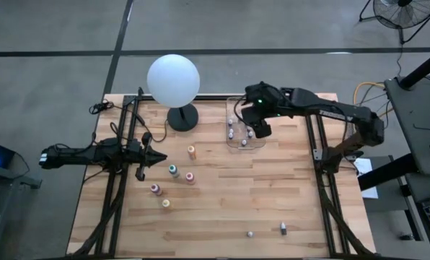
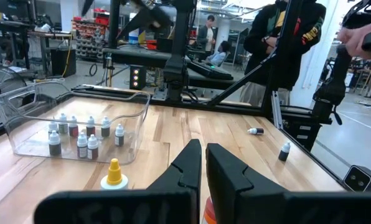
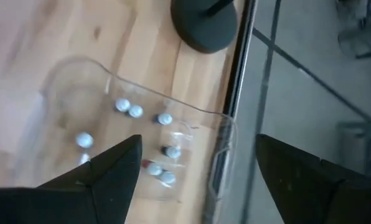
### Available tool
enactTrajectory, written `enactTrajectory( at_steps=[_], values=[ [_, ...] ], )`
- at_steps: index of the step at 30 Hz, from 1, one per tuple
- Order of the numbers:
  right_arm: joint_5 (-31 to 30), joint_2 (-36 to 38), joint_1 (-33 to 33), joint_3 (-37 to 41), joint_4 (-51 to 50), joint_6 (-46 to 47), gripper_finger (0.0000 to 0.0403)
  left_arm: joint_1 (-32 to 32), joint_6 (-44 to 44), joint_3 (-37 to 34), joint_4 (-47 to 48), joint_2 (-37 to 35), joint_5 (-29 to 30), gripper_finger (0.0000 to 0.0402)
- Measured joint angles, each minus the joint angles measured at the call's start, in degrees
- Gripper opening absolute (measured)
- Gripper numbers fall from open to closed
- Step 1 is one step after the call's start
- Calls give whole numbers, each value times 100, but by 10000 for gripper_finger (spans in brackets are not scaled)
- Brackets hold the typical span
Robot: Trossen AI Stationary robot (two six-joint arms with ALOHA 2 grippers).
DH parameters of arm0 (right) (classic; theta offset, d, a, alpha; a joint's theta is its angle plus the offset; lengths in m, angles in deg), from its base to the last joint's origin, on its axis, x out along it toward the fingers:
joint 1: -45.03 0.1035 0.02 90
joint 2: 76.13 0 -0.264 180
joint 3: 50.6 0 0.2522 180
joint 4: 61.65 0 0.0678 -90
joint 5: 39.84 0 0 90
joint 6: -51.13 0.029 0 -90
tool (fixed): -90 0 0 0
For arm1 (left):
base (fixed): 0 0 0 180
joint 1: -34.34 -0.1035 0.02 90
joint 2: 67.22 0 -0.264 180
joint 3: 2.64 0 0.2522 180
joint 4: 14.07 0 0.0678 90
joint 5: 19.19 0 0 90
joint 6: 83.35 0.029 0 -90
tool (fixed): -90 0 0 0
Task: Pick & Place food coloring
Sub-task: Put the small red food coloring bottle into the transparent bin
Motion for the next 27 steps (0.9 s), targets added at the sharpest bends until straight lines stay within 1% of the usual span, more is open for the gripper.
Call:
enactTrajectory(
  at_steps=[9, 12, 16, 22, 27],
  values=[
    [-43, 670, 676, -4, -616, 2174, 304, 1, 0, -1, 0, 0, 0, 0],
    [-45, 850, 962, -7, -1027, 3079, 303, 0, -1, -2, 0, 1, 0, 0],
    [39, 1034, 1385, -7, -1863, 4108, 302, 1, -1, -2, 0, 2, 0, 0],
    [53, 1186, 2287, -7, -2885, 5276, 302, -1, 0, -2, 0, 1, 0, 0],
    [64, 1208, 3231, -7, -3117, 5949, 302, -1, 0, -2, 0, 1, 0, 0]
  ],
)
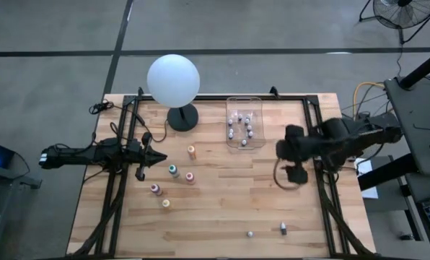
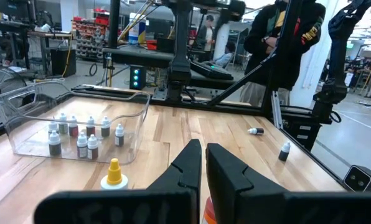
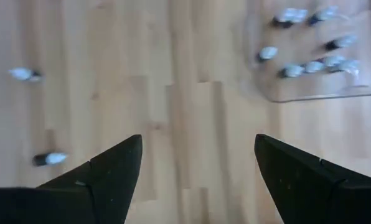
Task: Pick & Place food coloring
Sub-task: Put the small red food coloring bottle into the transparent bin
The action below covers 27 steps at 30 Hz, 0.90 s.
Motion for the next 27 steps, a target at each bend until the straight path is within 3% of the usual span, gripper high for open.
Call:
enactTrajectory(
  at_steps=[14, 21, 27],
  values=[
    [-24, 0, 1865, 1, 13, 2335, 301, 0, 0, 1, 0, -1, 0, 0],
    [-57, -2, 2397, 122, 22, 4254, 301, 2, 1, 0, 0, 0, 0, 0],
    [-57, -2, 2479, 235, 19, 6140, 301, 2, -1, 0, 0, 1, 0, 0]
  ],
)
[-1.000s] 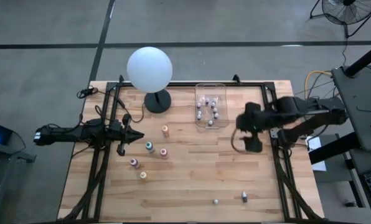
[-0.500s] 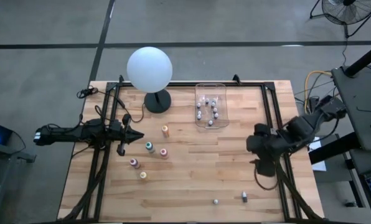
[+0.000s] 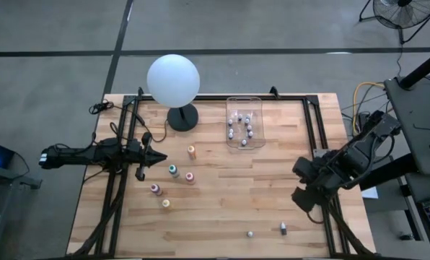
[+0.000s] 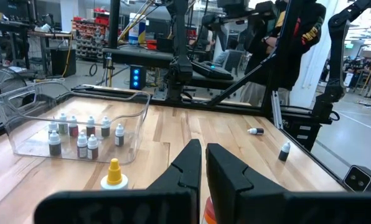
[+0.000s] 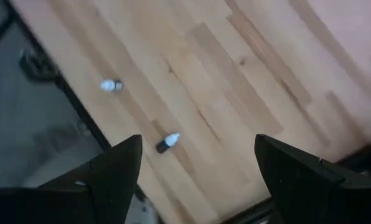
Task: Pick & Place food coloring
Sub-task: Put the small red food coloring bottle into the transparent bin
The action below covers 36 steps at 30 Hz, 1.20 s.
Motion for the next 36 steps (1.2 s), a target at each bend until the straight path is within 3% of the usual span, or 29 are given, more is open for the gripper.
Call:
enactTrajectory(
  at_steps=[7, 15, 23, 29, 36],
  values=[
    [157, 0, -2, 356, 12, 1771, 292, -1, 0, 2, 0, -1, 0, 0],
    [1586, -54, -20, 1101, 666, 3408, 274, -1, 0, 0, 0, -1, 0, 0],
    [2114, -678, -311, 1267, 1479, 3588, 263, -2, 0, 0, 0, -2, 0, 0],
    [2909, -1090, -533, 1269, 1692, 3599, 258, -2, 0, 1, 0, -1, 0, 0],
    [3165, -1526, -733, 1269, 1938, 3290, 256, -2, 1, 1, -1, -1, 0, 0]
  ],
)
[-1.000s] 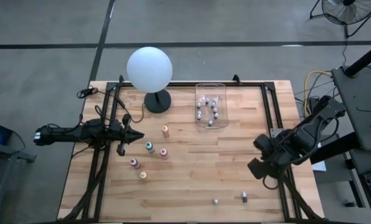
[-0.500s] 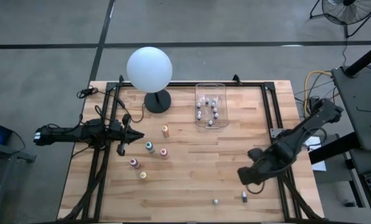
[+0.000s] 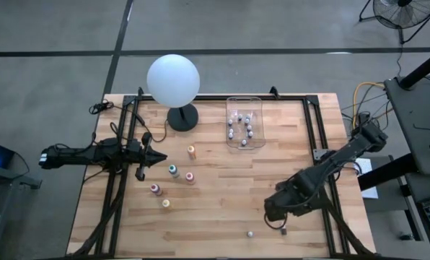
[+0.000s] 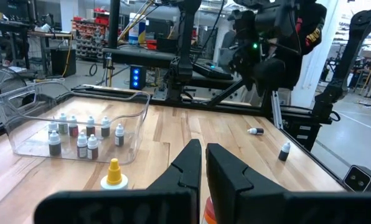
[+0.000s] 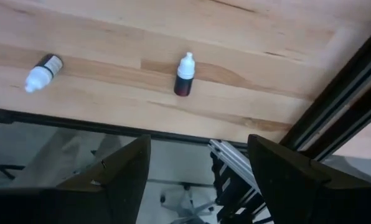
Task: Pick & Place food coloring
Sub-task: Put the small red food coloring bottle into the transparent bin
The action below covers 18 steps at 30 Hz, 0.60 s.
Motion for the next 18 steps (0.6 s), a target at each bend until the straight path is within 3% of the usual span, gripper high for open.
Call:
enactTrajectory(
  at_steps=[6, 18],
  values=[
    [328, -260, -101, 332, 635, -130, 249, 2, 1, 0, 1, 1, 0, 0],
    [536, -373, -130, 1462, 2780, 600, 246, 1, -1, -1, -1, -1, 0, 0]
  ],
)
